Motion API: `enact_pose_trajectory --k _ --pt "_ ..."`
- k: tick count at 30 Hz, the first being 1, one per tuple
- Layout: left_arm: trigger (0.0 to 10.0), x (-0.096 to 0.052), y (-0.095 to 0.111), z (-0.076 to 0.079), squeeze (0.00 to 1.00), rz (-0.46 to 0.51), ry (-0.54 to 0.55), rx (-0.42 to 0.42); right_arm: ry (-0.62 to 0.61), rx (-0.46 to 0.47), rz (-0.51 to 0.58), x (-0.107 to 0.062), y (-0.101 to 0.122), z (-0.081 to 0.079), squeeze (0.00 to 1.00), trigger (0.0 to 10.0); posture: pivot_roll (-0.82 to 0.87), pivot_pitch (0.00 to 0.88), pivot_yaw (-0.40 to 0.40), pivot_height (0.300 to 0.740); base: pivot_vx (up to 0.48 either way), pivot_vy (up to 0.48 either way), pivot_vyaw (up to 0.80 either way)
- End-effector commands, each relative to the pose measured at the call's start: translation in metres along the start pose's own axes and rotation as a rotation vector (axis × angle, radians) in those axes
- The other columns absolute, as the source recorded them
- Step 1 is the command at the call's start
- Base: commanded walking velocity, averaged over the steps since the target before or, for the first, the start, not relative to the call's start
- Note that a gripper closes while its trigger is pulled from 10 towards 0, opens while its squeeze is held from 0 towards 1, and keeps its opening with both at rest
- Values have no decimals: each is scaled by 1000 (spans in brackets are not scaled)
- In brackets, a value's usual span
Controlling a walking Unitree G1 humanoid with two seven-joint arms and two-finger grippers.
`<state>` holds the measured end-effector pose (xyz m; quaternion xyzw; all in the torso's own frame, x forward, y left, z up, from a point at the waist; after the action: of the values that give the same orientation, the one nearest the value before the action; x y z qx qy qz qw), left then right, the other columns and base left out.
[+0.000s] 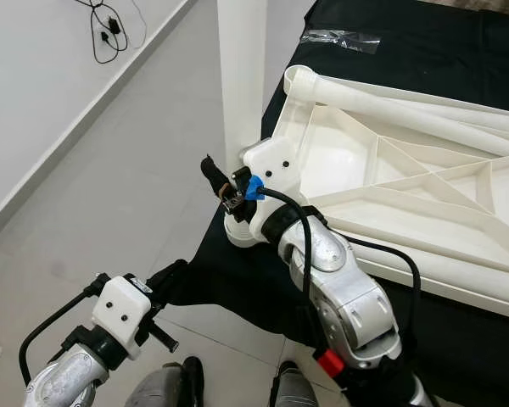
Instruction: Building children table
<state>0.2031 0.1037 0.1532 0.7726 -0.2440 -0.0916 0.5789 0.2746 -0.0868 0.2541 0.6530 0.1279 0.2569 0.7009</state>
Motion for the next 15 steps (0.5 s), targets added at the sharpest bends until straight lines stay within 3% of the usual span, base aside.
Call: enact_pose_trajectory --k 1,11,14,15 --pt "10000 -2 -6 1 0 -22 -2 -1 -15 33 -127 -3 -26 -4 0 10000 -2 289 26 740 0 0 0" --pt "10000 -1 -3 -5 0 -13 24 3 -46 13 -105 -2 -25 -9 0 10000 10 283 28 740 0 0 0" --pt "10000 2 5 -26 0 10 113 -19 -51 5 -96 -1 -25 -9 0 10000 13 279 30 740 0 0 0" --pt "10000 3 10 -40 0 27 163 -22 -52 6 -94 0 -25 -9 0 10000 15 275 30 740 0 0 0"
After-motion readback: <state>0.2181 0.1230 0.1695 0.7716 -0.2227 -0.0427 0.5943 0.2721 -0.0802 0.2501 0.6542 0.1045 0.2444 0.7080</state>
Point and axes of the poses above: a point about 5 cm out from each wrist's last joint towards the gripper, its own x axis pointing out of the wrist towards the gripper, its own y axis along the axis of the wrist's last joint, z = x × y, the point moved 1 cm from there along x, pointing out of the wrist towards the gripper, and after that the axes turned 2 degrees about x, right-handed, at the moved point
